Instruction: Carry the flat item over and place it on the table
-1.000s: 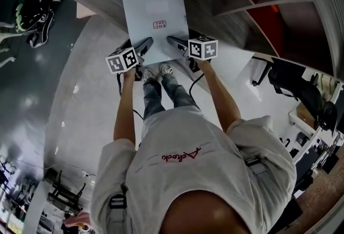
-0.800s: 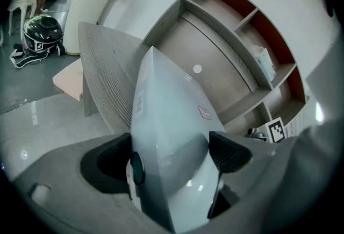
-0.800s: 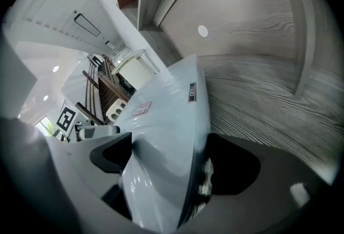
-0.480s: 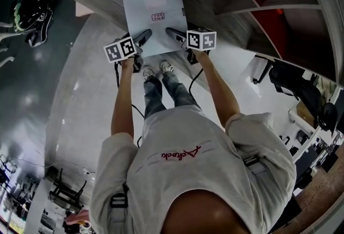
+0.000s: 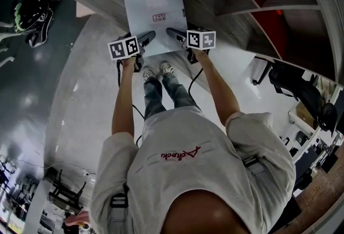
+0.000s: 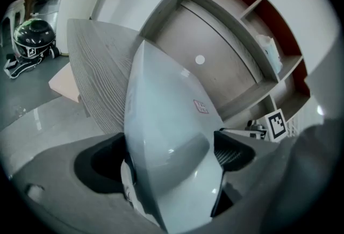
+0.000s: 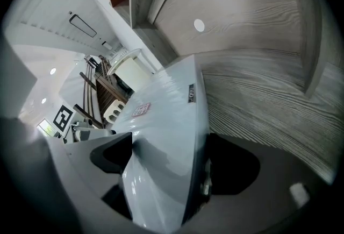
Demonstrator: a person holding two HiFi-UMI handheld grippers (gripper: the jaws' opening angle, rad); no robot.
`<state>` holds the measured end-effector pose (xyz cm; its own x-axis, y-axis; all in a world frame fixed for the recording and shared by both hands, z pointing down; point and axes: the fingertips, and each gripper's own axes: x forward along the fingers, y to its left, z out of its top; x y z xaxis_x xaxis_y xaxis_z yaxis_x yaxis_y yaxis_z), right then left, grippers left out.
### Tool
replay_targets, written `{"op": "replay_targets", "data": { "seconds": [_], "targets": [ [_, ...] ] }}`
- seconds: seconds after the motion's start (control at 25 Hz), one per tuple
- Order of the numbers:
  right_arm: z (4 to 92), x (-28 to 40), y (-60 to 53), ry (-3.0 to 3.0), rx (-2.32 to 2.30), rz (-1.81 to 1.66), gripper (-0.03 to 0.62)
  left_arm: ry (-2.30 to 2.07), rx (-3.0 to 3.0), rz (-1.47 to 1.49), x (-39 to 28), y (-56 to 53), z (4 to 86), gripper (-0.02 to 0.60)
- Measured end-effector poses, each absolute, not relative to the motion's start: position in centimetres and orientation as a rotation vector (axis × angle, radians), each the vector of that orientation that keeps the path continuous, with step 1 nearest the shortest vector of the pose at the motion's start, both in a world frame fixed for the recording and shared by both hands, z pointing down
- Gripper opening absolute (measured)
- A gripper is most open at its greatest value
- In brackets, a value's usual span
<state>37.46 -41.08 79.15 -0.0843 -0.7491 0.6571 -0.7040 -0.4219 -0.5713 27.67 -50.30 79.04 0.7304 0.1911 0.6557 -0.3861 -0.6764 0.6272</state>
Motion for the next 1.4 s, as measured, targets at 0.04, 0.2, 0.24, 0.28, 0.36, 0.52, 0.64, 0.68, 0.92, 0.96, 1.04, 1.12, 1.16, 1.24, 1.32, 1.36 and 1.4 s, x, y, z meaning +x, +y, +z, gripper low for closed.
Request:
{"op": "replay_targets", "data": {
  "seconds": [0.04,0.2,0.24,0.28,0.36,0.52,0.64,0.68,0.92,0.96,1.04,1.12,1.16,1.24,1.32,1.36,1.4],
  "targets": [
    [79.1,37.5,-41.1,1.663,-2.101,-1.556,0.463,-0.144,2.137,0.929,27.7,-50.2,79.0,0.526],
    [78.4,38.2,-40.9,1.681,-2.218,-1.467,0.451,-0.181,2.221,0.951,27.2,-50.8,78.3,0.526],
    [78.0,38.6,-40.8,1.687,-2.254,-1.433,0.446,-0.192,2.254,0.957,27.2,-51.1,78.0,0.526],
    [77.5,38.9,-40.8,1.691,-2.277,-1.402,0.446,-0.198,2.28,0.957,27.2,-51.4,77.6,0.526],
    [76.4,39.3,-40.8,1.698,-2.312,-1.347,0.43,-0.213,2.313,0.937,27.2,-51.7,76.9,0.526],
    [73.8,39.6,-40.9,1.751,-2.396,-1.208,0.337,-0.233,2.378,0.865,27.1,-52.0,74.8,0.517],
    [72.1,39.6,-40.6,1.767,-2.448,-1.117,0.241,-0.226,2.437,0.819,26.9,-51.6,73.1,0.425],
    [71.6,39.6,-40.5,1.769,-2.458,-1.095,0.212,-0.227,2.456,0.795,26.8,-51.5,72.4,0.38],
    [69.1,38.3,-39.8,1.77,-2.457,-1.029,0.005,-0.239,2.611,0.693,26.1,-50.7,68.2,0.036],
    [68.7,38.0,-39.8,1.777,-2.456,-1.015,0.005,-0.234,2.624,0.686,26.1,-50.5,67.8,0.005],
    [67.7,37.6,-39.7,1.791,-2.459,-0.979,0.005,-0.227,2.64,0.67,25.9,-50.2,67.0,0.0],
    [66.6,37.3,-39.7,1.804,-2.463,-0.932,0.005,-0.23,2.654,0.652,25.6,-50.0,66.2,0.0],
    [65.9,37.1,-39.7,1.813,-2.463,-0.903,0.005,-0.231,2.661,0.642,25.5,-49.8,65.7,0.0],
    [64.3,36.6,-39.6,1.835,-2.457,-0.834,0.005,-0.226,2.682,0.617,25.3,-49.4,64.3,0.0],
    [62.3,36.2,-39.5,1.848,-2.455,-0.751,0.005,-0.214,2.717,0.583,25.3,-49.1,62.6,0.0],
    [61.3,36.0,-39.4,1.853,-2.457,-0.709,0.005,-0.211,2.737,0.56,25.2,-48.9,61.6,0.0],
    [60.3,35.7,-39.4,1.86,-2.461,-0.67,0.005,-0.211,2.757,0.535,25.0,-48.8,60.5,0.0]
  ]
}}
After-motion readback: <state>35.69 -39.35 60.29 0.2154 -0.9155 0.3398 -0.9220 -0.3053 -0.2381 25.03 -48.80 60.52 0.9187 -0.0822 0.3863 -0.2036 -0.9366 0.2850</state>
